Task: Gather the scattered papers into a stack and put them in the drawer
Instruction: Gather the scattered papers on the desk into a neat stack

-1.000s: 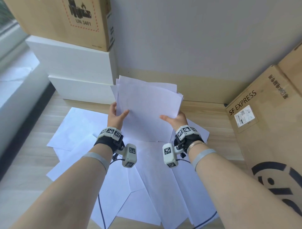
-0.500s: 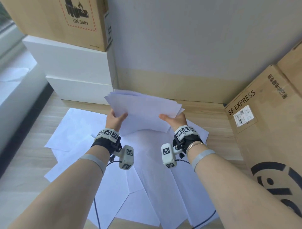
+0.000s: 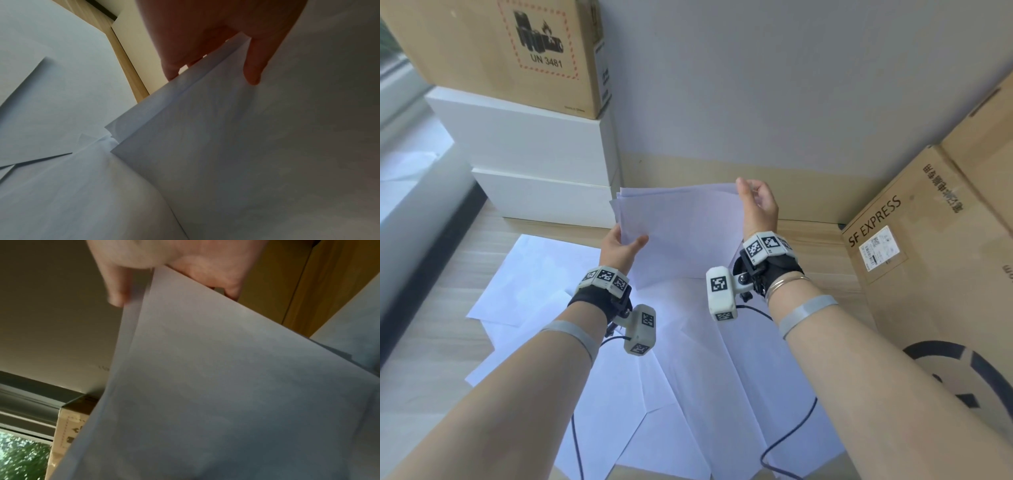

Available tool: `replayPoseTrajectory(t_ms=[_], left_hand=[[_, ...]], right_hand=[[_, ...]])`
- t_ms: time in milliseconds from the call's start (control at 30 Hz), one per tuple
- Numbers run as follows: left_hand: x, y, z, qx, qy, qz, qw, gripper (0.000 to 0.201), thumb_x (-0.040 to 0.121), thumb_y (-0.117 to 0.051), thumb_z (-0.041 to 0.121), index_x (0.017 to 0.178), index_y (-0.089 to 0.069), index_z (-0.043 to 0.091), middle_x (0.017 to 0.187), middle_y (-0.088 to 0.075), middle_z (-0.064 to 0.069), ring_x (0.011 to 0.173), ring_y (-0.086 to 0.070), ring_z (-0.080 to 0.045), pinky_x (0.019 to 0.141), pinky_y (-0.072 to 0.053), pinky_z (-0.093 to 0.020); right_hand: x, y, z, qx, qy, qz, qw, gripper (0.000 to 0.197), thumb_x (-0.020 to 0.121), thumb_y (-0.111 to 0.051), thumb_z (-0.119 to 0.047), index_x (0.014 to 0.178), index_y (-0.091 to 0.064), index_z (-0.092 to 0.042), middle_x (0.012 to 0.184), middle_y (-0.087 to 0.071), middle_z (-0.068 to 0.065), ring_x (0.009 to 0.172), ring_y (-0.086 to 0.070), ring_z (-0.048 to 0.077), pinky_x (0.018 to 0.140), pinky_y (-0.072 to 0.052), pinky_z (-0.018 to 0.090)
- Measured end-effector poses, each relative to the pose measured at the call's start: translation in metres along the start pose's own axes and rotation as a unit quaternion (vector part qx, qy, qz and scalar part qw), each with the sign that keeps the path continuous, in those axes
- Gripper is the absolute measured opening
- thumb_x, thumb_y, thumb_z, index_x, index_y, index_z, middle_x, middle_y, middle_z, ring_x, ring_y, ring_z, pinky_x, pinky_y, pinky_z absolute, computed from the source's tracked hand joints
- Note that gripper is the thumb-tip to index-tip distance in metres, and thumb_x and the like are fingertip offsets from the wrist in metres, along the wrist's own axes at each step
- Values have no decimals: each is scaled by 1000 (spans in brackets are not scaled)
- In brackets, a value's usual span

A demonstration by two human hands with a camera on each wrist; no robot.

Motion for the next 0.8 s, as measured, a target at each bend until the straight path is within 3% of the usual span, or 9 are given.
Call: replayPoseTrajectory(t_ms=[67, 133, 200, 300, 400, 533, 633, 733, 800], left_hand=[[0, -1, 0, -6, -7, -6, 1000, 40, 84, -61, -1, 123, -54, 0, 110, -60, -7, 97, -57, -21, 85, -45, -28], [1, -2, -2, -14, -12, -18, 1000, 41, 84, -61, 0, 124, -54, 1, 108, -61, -6, 91, -60, -19, 75, -50, -16], [1, -4, -4, -13, -12, -31, 999, 39, 86, -61, 4, 124, -55, 3, 101, -63, -2, 85, -61, -9, 67, -51, -8], [1, -7, -8, -8, 0, -21, 1000, 35, 90, -56, 11, 125, -55, 4, 104, -63, -1, 91, -60, -17, 87, -51, -26], [3, -7, -8, -28, -4, 5, 1000, 36, 92, -53, 12, 127, -53, 3, 118, -59, -5, 106, -57, -21, 101, -44, -36], [4, -9, -8, -78, 0, -8, 997, 34, 91, -55, 13, 124, -55, 4, 119, -61, -12, 112, -57, -27, 107, -41, -48], [2, -12, -3, -124, -10, -52, 991, 22, 79, -65, 16, 102, -64, 17, 96, -72, 3, 96, -63, -21, 100, -46, -41], [1, -14, -1, -111, -22, -87, 990, 30, 64, -73, 23, 91, -62, 22, 88, -70, 5, 89, -62, -18, 91, -47, -35], [1, -14, -8, -61, -5, -96, 993, 37, 67, -75, 12, 101, -61, 17, 96, -68, 1, 97, -62, -24, 96, -48, -36]], right_hand=[[3, 4, 3, 1, 1, 10, 1000, 25, 85, -58, -7, 70, -53, -27, 70, -58, -8, 69, -53, 3, 62, -41, 11], [3, 9, 4, 10, 0, 15, 1000, 29, 84, -47, 1, 76, -54, -25, 69, -60, -5, 63, -57, -3, 62, -42, 9], [4, 12, 6, 19, 3, 10, 1000, 27, 86, -43, 1, 84, -53, -24, 73, -61, -4, 71, -57, 0, 63, -41, 7], [-1, 4, 13, 71, -29, -57, 995, 18, 86, -52, -23, 103, -52, -27, 93, -59, -3, 94, -53, 15, 82, -43, 22], [-8, -3, 23, 58, -39, -120, 990, 57, 74, -71, -31, 122, -42, -18, 120, -50, 3, 118, -46, 17, 104, -35, 31], [-11, 11, 42, -92, -46, -99, 990, 59, 71, -75, 1, 124, -49, -7, 113, -61, 3, 98, -57, 13, 81, -46, 12], [-13, 23, 54, -104, -72, -95, 987, 47, 73, -74, 3, 118, -59, 1, 112, -66, 9, 92, -59, 13, 61, -46, -2], [-17, 29, 59, -121, -100, -94, 983, 36, 76, -72, 1, 111, -63, 2, 105, -66, 11, 91, -58, 13, 69, -48, 14], [-21, 27, 63, -118, -112, -100, 982, 31, 79, -70, 0, 109, -64, 3, 110, -67, 17, 91, -58, 14, 73, -45, 18]])
Point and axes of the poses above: each hand's wrist, its own x-axis towards the middle knuckle, its own y-axis out of the back of the hand, z = x × y, the point moved 8 cm from there along x, towards the middle knuckle
